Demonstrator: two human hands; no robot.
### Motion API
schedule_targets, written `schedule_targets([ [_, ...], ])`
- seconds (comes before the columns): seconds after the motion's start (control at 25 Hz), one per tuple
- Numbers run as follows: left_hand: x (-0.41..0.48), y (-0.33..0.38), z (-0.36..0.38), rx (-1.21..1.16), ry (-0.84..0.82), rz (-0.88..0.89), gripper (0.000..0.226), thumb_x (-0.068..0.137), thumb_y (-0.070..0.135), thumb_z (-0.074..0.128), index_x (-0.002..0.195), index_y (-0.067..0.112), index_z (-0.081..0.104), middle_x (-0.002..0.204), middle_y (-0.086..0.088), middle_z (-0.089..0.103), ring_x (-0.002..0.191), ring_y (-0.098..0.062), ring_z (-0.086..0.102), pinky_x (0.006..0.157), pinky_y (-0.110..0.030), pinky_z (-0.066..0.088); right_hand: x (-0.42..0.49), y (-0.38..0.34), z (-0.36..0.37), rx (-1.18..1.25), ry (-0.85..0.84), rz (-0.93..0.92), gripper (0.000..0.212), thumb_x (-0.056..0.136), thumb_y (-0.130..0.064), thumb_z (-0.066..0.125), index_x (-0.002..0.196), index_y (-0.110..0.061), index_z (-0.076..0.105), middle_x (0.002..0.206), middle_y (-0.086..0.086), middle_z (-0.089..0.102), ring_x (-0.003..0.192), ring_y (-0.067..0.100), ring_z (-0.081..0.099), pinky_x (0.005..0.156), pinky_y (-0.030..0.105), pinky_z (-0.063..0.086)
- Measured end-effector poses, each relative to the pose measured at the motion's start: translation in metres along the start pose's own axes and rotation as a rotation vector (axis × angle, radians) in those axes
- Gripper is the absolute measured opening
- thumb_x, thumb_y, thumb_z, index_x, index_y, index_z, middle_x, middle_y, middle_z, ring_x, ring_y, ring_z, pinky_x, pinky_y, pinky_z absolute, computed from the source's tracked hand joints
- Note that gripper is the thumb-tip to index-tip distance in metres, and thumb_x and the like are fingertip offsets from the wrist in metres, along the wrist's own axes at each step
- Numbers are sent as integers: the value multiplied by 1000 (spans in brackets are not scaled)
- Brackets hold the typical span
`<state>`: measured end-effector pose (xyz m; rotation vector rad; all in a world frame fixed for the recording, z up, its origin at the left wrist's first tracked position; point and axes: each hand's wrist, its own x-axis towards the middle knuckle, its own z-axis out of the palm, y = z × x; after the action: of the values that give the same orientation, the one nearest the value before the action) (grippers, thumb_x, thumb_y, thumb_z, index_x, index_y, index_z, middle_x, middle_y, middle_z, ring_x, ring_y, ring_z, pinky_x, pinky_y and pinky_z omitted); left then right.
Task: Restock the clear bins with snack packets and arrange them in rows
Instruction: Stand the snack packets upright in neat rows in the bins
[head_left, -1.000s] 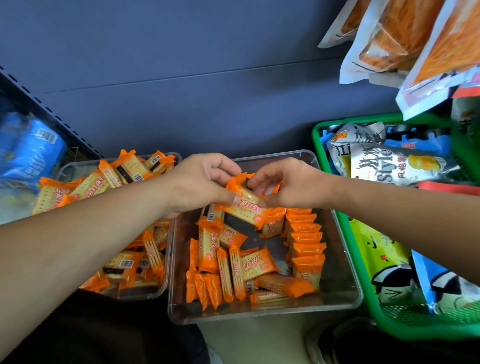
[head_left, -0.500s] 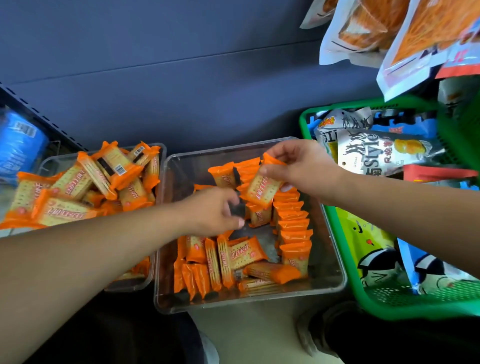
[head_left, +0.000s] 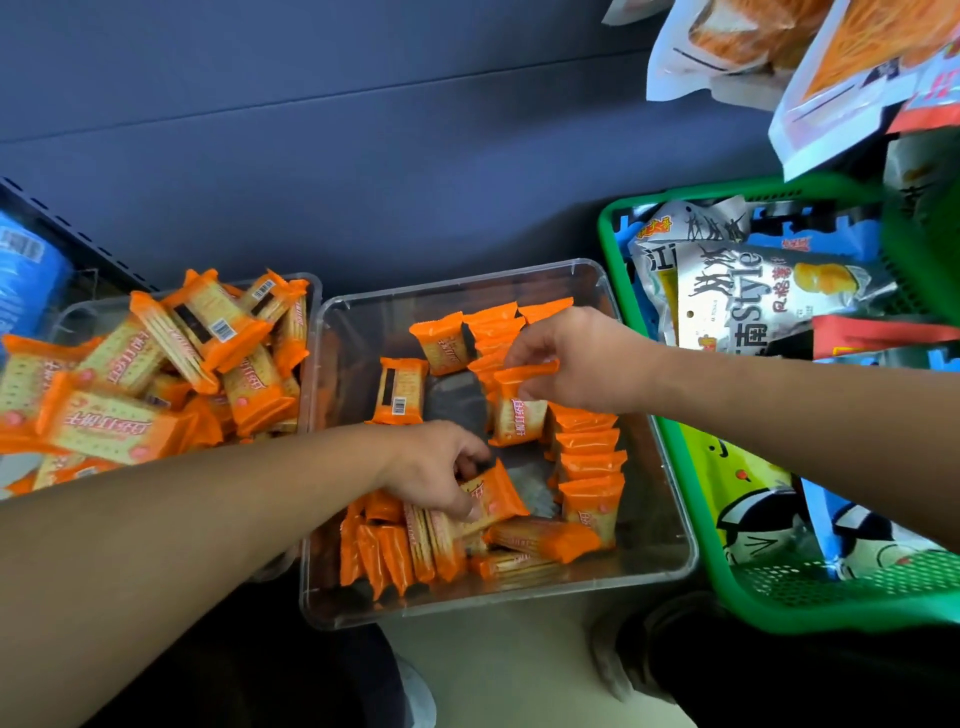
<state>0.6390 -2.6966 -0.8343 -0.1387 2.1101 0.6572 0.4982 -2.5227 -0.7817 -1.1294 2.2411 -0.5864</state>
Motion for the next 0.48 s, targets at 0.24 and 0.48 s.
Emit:
schedule_targets([
  [0.24, -23, 5, -16, 109, -20, 47, 55, 78, 52, 87, 125, 35, 64, 120, 13, 59, 111, -13, 61, 99, -36, 55, -4, 6, 24, -344, -27, -178, 30, 92, -34, 76, 121, -29, 68, 123, -6, 61, 115, 18, 58, 93, 36, 52],
  [0.48, -60, 12, -30, 106, 126, 95, 35, 83, 37, 86, 112, 34, 67, 97, 14, 66, 90, -7, 63, 80, -30, 55, 3, 1, 23, -524, -28, -180, 55, 88, -45, 76, 137, -34, 52, 130, -8, 50, 128, 18, 47, 102, 35, 42],
])
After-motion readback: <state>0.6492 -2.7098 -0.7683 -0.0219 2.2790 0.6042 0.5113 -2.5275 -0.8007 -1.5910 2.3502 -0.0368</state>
